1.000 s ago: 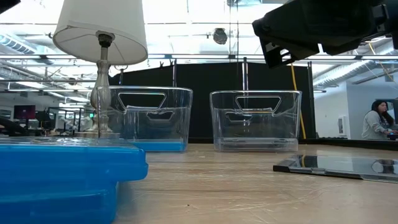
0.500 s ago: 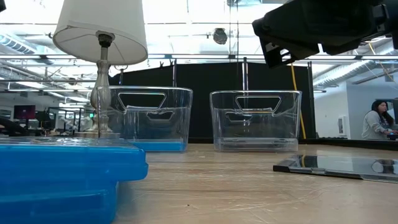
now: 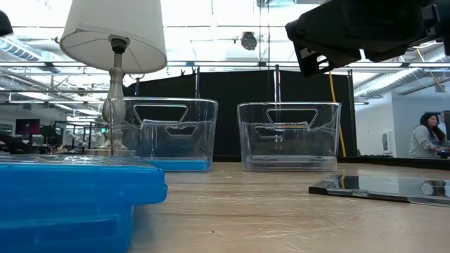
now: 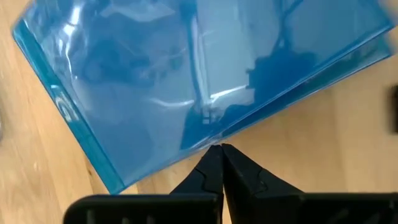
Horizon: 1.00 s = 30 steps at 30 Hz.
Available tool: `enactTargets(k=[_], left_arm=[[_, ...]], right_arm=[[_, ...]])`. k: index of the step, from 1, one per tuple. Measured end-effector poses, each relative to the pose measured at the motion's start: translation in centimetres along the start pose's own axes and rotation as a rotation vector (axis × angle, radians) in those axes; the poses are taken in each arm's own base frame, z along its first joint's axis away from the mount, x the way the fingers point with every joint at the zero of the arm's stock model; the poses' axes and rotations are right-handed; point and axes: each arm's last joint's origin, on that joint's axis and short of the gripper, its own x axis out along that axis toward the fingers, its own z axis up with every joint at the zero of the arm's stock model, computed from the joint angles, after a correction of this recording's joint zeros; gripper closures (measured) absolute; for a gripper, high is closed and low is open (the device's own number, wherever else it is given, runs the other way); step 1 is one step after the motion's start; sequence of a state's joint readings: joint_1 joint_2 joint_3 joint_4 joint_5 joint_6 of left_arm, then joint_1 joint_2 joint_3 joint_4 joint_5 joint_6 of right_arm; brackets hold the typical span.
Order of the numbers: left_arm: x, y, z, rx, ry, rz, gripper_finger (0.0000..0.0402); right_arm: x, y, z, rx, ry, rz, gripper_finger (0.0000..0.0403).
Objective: Pick & place jewel cases by type
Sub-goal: Put the blue CD case into the left transparent bin
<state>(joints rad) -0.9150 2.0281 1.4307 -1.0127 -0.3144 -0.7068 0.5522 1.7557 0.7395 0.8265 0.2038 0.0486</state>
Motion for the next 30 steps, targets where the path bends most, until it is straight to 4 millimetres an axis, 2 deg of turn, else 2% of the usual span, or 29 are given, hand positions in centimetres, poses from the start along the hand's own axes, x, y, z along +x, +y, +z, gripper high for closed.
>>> enactTargets(k=[8, 12, 18, 22, 27, 30], left_arm=[[2.0, 0.5, -0.9, -0.015, 0.042, 0.011, 0.0387], [1.8, 0.4, -0.9, -0.011, 0.079, -0.025, 0.0397], [1.3, 0.4, -0.6, 0.013, 0.053, -0.013, 0.0386], [1.5, 1.1, 0.0, 0.028, 0.046, 0.007, 0.0397], [1.9, 2.0, 0.7, 0.013, 0.050, 0.015, 0.0385], [2.1, 2.3, 0.9, 0.006, 0.059, 0.008, 0.0393]], right_arm=[[0.0, 0.0, 0.0, 0.000, 0.000, 0.000, 0.0396], [0.0, 0.0, 0.0, 0.000, 0.000, 0.000, 0.0395], [0.0, 0.0, 0.0, 0.000, 0.000, 0.001, 0.0396], [0.0, 0.0, 0.0, 0.000, 0.000, 0.000, 0.0395], [0.0, 0.0, 0.0, 0.000, 0.000, 0.000, 0.0396], [0.0, 0.0, 0.0, 0.000, 0.000, 0.000, 0.0396]])
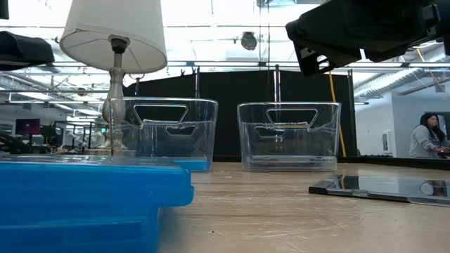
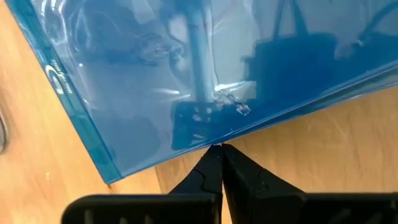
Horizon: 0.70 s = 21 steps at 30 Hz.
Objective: Pick & place jewel cases by type
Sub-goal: Put the blue CD case into the left transparent bin
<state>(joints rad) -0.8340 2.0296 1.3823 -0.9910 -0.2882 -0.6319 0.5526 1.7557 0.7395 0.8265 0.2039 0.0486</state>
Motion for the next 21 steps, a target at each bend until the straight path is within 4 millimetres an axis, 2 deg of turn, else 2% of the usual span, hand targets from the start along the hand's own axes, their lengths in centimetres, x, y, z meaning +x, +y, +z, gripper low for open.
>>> enactTargets(k=[8, 15, 21], left_arm=[[0.02, 0.02, 0.05, 0.014, 0.014, -0.022, 0.0383], [-0.02, -0.09, 0.06, 0.015, 0.031, -0.056, 0.0393], [-0.89, -0.23, 0.73, 0.048, -0.004, -0.066, 0.0390]], right_arm=[[0.00, 0.00, 0.00, 0.000, 0.000, 0.000, 0.0396], [0.00, 0.00, 0.00, 0.000, 0.000, 0.000, 0.0395], [0.00, -0.02, 0.00, 0.000, 0.000, -0.001, 0.0396]])
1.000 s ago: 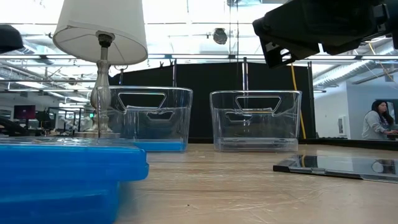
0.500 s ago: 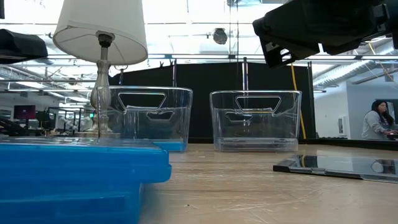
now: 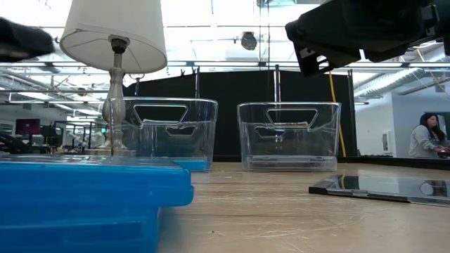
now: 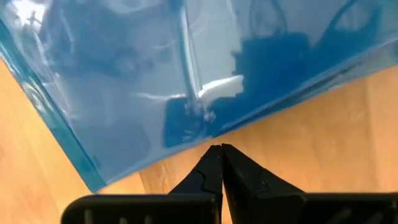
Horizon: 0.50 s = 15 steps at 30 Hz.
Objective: Pick & place jewel cases by type
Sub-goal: Put the blue CD case into the left transparent bin
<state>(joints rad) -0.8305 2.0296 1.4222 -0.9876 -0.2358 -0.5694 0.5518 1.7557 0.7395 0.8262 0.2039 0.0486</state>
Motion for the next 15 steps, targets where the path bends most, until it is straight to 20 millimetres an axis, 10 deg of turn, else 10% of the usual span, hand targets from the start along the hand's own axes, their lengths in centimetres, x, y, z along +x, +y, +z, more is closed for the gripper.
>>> enactTargets(k=[15], left_arm=[[0.3, 1.2, 0.7, -0.015, -0.011, 0.032, 0.0389]], right_arm=[[0.0, 0.0, -0.1, 0.016, 0.012, 0.000, 0.0395]])
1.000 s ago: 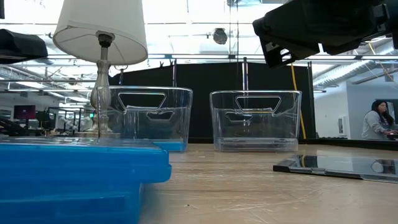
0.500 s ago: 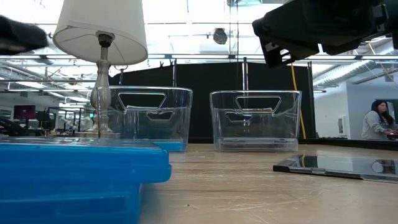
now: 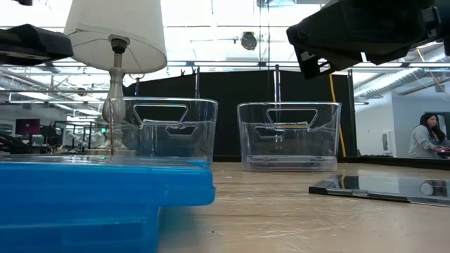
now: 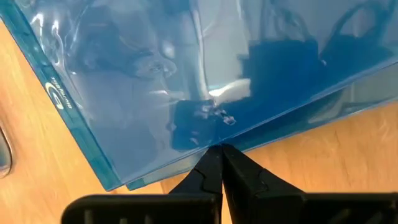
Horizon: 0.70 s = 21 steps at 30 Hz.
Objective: Pick & place jewel cases by type
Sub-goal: Put the blue CD case into the left transparent bin
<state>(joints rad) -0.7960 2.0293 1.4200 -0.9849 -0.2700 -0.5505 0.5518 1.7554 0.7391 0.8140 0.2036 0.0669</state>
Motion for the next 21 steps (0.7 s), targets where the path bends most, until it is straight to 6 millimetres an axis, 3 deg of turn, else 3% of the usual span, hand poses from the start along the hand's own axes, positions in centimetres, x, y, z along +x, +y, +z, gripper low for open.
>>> enactTargets(k=[7, 15, 21], left_arm=[[0.2, 0.5, 0.6, 0.013, -0.037, 0.017, 0.0395], [0.1, 0.2, 0.5, 0.016, -0.034, 0.006, 0.0379], [-2.5, -1.9, 0.7, 0.089, -0.131, -0.004, 0.0396]], right_arm=[[0.0, 0.0, 0.0, 0.009, 0.004, -0.001, 0.0398], [0.1, -1.0, -0.7, 0.167, 0.079, -0.043, 0.0401], [0.1, -2.3, -2.0, 0.287, 0.205, -0.109, 0.0401]])
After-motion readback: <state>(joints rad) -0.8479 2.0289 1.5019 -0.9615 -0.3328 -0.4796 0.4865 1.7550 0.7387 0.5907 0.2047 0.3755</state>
